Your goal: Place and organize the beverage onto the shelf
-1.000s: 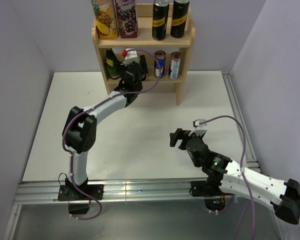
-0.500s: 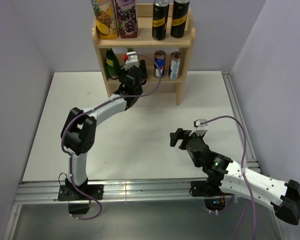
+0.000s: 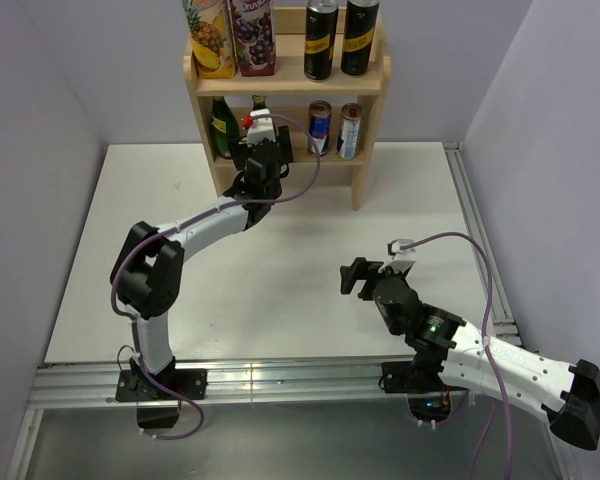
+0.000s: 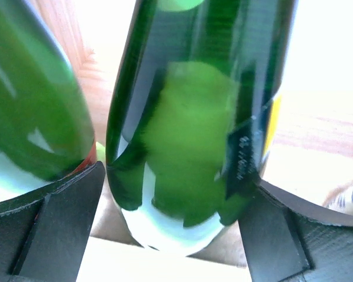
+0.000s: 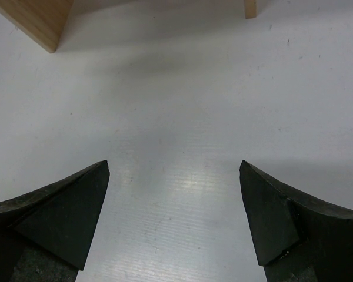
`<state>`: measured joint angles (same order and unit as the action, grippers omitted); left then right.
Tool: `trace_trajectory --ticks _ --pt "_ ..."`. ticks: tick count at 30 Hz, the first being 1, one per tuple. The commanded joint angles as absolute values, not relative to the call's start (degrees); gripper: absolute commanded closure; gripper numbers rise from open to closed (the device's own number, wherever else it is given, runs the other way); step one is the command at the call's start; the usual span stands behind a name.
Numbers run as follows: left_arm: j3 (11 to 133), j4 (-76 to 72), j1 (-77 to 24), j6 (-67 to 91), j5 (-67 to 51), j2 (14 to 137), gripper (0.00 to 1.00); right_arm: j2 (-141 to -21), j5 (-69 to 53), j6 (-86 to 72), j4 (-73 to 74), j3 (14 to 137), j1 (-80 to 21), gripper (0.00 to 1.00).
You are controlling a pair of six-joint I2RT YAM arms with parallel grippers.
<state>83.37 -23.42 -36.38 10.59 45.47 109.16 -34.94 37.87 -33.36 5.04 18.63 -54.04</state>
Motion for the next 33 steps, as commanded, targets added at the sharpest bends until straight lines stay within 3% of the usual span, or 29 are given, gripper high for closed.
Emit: trace_trajectory --ticks 1,33 --pt "81.6 -25.6 -36.6 9.8 46.4 105.0 0.05 -34.4 38.7 -33.0 2.7 18.4 -54.4 0.02" --pt "74.9 -25.1 -38.3 9.1 41.2 99.9 0.03 -34.3 38.7 -33.0 2.8 18.4 -54.5 0.02"
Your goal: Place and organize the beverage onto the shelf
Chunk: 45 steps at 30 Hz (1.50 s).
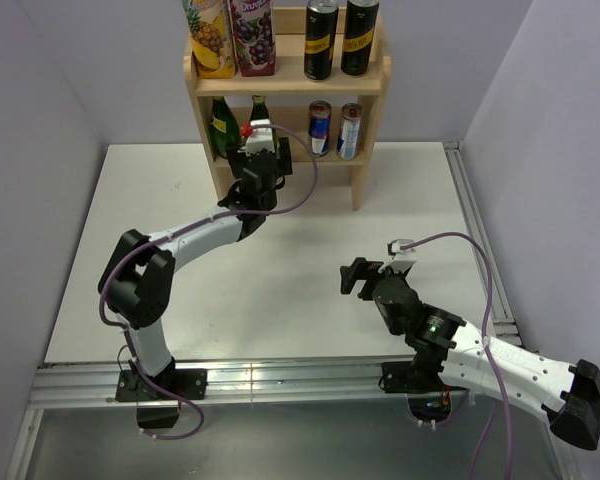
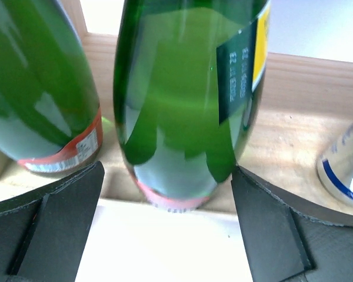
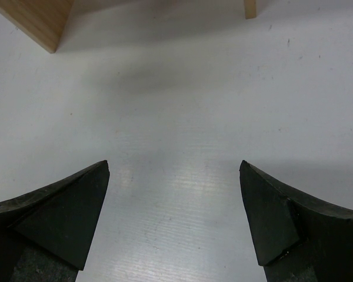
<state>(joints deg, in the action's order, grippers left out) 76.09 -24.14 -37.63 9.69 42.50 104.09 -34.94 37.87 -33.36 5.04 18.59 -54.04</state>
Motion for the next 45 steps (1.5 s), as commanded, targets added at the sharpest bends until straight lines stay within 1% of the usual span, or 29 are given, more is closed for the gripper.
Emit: trace_trajectory --ticks 1,13,20,23,25,28,32,33,36,41,42,45 --pt "74.6 -25.0 -38.3 9.1 40.9 99.8 0.03 -34.3 38.7 -33.0 2.7 18.3 -54.4 0.02" --pt "70.3 -25.2 -39.0 9.1 39.8 96.5 0.02 -34.4 38.7 -33.0 2.8 18.4 -54.4 0.02" --pt "62.8 -25.3 -40.8 11.2 41.6 89.6 0.01 -34.1 38.8 -33.0 2.8 18.3 -54.4 0.02" --pt "58.8 -24.5 -41.9 12.4 42.8 85.2 0.01 -33.9 38.8 -33.0 2.8 18.2 -54.5 0.02" --pt "57.2 -21.3 -42.9 13.6 43.7 81.8 0.01 -34.1 38.8 -33.1 2.8 18.3 -54.5 0.02" --pt "53.2 -17.9 -44.6 15.7 43.9 76.0 0.03 -34.2 38.9 -33.1 2.8 18.3 -54.5 0.02" --pt "47.3 -5.6 -49.2 22.7 49.1 66.4 0.03 -33.1 39.1 -33.1 2.9 18.1 -54.6 0.02" --pt "46.2 -3.0 -49.8 24.8 49.9 62.1 0.03 -32.8 38.9 -33.0 2.9 18.1 -54.6 0.02" --pt "41.9 4.5 -52.0 29.3 51.1 54.3 0.05 -30.4 35.8 -32.8 4.6 19.6 -54.8 0.02" --pt "35.5 9.8 -54.4 33.5 51.7 42.7 0.04 -22.2 26.8 -28.9 5.8 28.6 -55.2 0.03" --pt "34.6 9.5 -54.5 33.4 51.4 41.3 0.04 -21.2 24.2 -28.0 5.5 30.4 -55.1 0.0" --pt "32.2 8.6 -54.9 34.2 51.2 36.1 0.04 -18.5 23.4 -25.1 5.4 37.0 -55.1 0.0"
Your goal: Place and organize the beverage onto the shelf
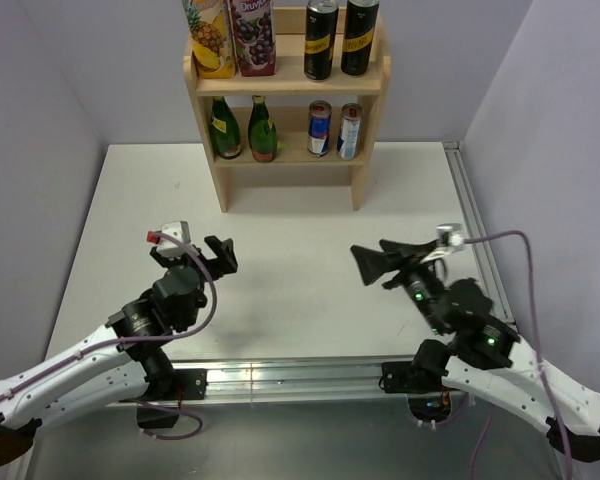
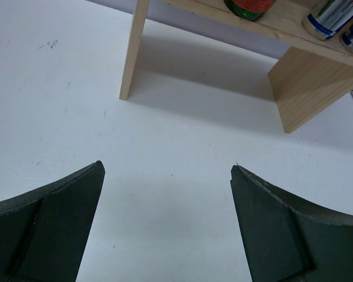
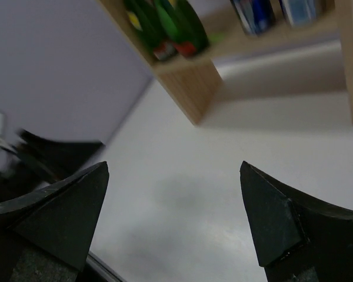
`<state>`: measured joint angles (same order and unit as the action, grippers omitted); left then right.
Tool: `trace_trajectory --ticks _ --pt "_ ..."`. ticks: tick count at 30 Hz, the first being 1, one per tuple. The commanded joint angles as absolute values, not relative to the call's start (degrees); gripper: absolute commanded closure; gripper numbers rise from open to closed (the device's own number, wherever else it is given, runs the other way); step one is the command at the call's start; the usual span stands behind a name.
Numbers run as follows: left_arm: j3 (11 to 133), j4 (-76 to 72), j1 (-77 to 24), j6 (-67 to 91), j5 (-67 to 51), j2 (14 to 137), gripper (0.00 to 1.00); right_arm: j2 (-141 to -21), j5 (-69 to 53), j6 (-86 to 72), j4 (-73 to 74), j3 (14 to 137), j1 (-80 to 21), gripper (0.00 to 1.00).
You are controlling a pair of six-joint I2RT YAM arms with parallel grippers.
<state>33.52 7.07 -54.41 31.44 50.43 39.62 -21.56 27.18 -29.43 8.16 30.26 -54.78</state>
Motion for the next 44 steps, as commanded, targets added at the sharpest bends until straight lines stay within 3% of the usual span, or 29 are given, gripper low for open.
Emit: trace_trajectory --ticks 1,11,44 --pt "31.0 8.1 -55.1 34.2 50.8 34.9 0.04 -18.1 23.4 -24.4 5.7 39.7 -55.2 0.0" --pt "29.2 5.6 -55.8 31.5 48.3 27.9 0.04 -18.8 24.9 -21.7 10.0 45.3 -55.2 0.0" --pt "29.5 5.5 -56.2 31.0 50.3 28.7 0.04 -18.4 26.0 -21.2 13.4 46.1 -55.1 0.0"
